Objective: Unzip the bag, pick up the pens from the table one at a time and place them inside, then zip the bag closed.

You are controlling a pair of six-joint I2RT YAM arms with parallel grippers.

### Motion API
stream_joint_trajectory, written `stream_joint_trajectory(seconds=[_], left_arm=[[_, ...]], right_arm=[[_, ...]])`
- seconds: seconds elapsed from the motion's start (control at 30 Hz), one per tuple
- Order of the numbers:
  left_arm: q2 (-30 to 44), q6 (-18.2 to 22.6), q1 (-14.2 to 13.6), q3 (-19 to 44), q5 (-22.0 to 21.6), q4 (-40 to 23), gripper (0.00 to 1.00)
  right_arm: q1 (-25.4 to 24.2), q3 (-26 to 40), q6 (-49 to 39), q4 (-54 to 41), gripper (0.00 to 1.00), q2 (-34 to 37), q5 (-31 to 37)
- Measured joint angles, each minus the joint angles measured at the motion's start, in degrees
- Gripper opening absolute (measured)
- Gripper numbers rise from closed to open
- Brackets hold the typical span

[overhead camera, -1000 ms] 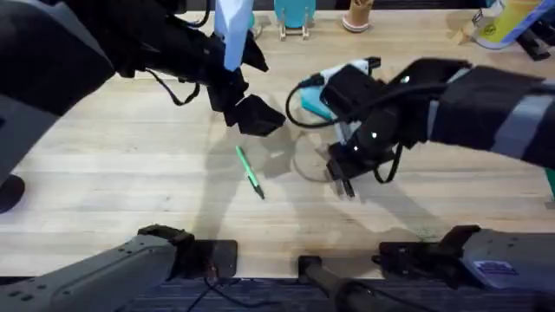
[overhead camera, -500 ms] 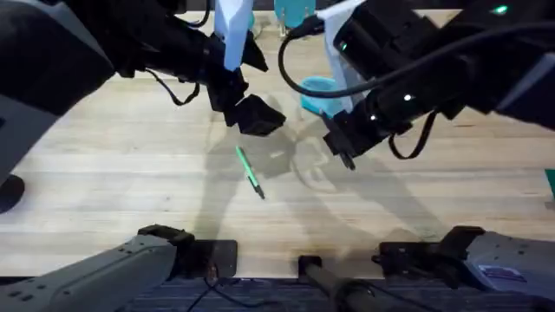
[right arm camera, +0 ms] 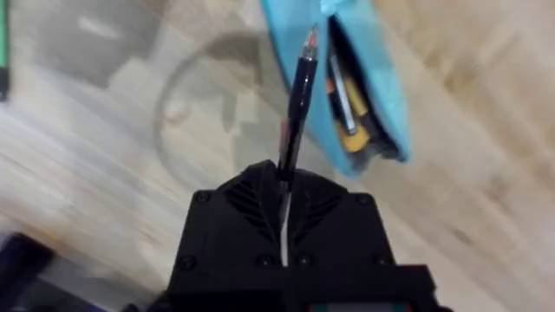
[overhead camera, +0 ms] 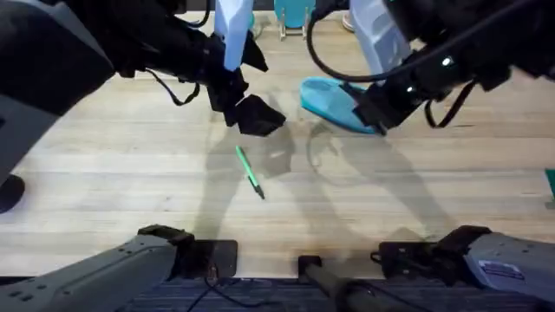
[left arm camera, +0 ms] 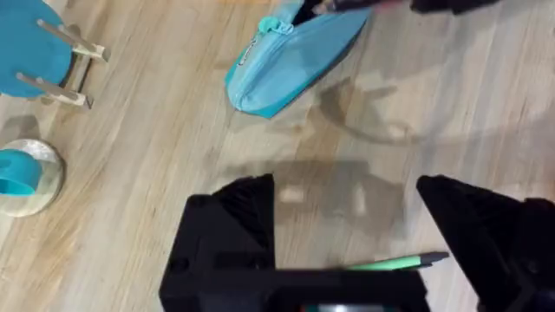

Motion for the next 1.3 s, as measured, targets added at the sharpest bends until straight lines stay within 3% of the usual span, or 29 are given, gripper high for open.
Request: stream_joint_trajectory(seconds=[0.53,0.83,1.3], left_arm=[[0.0,0.0,0.0,0.0,0.0,0.0,0.994],[0.0,0.0,0.0,0.0,0.0,0.0,0.993],[0.0,0.0,0.0,0.0,0.0,0.0,0.993]], right_arm=[[-3.94,1.75,-43.85,0.03,0.033,0.0,1.33],[-9.42,1.75,-48.87,1.77,0.033,0.0,2.03],[-11.17,1.75,-49.03,1.75,0.033,0.0,-0.91]])
